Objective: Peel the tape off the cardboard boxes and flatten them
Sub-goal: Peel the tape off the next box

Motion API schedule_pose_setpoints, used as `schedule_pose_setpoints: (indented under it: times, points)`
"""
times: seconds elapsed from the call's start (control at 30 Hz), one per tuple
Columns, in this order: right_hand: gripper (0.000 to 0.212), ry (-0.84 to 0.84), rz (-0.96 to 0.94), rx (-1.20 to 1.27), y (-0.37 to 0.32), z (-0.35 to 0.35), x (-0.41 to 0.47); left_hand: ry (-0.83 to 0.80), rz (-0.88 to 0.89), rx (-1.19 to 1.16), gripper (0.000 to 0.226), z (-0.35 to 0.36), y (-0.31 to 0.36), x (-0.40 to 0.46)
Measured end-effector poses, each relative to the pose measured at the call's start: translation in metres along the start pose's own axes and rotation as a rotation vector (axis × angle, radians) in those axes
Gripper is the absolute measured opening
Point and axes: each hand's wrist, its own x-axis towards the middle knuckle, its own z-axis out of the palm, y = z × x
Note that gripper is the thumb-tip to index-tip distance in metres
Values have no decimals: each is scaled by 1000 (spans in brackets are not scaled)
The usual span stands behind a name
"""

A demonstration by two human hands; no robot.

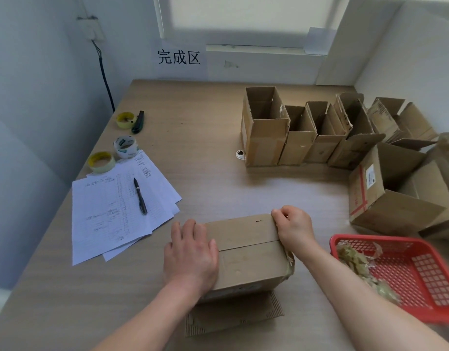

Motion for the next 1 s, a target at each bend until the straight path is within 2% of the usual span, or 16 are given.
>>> schedule_pose_setpoints:
  times: [0.1, 0.23, 0.3, 0.47, 0.63, 0.7, 0.8, 0.9, 1.0]
  points:
    - [44, -57, 66, 65, 0, -3, -1, 0, -3, -11, 32, -1, 0, -1]
    - [42, -82, 51, 203, -3, -12, 0, 5, 9, 2, 32, -2, 1, -2]
    - [38, -85, -23, 79, -4, -14, 2, 5, 7, 2, 33, -2, 1, -2]
    - [36, -103, -240, -441, -2, -11, 5, 14, 6, 19, 33, -1, 1, -1]
    - [24, -215, -504, -534, -7, -12, 7, 13, -2, 15, 34, -1, 1, -2]
    - [22, -225, -534, -508, -7, -13, 8, 15, -5, 10, 34, -1, 1, -2]
    - [29, -152, -461, -394, 1, -9, 9, 16, 1, 21, 35, -1, 2, -2]
    - [42, -58, -247, -228, 5, -1, 7, 8, -3, 18, 36, -2, 2, 0]
    - [46, -94, -60, -24, 9, -2, 7, 0, 1, 25, 36, -1, 2, -1]
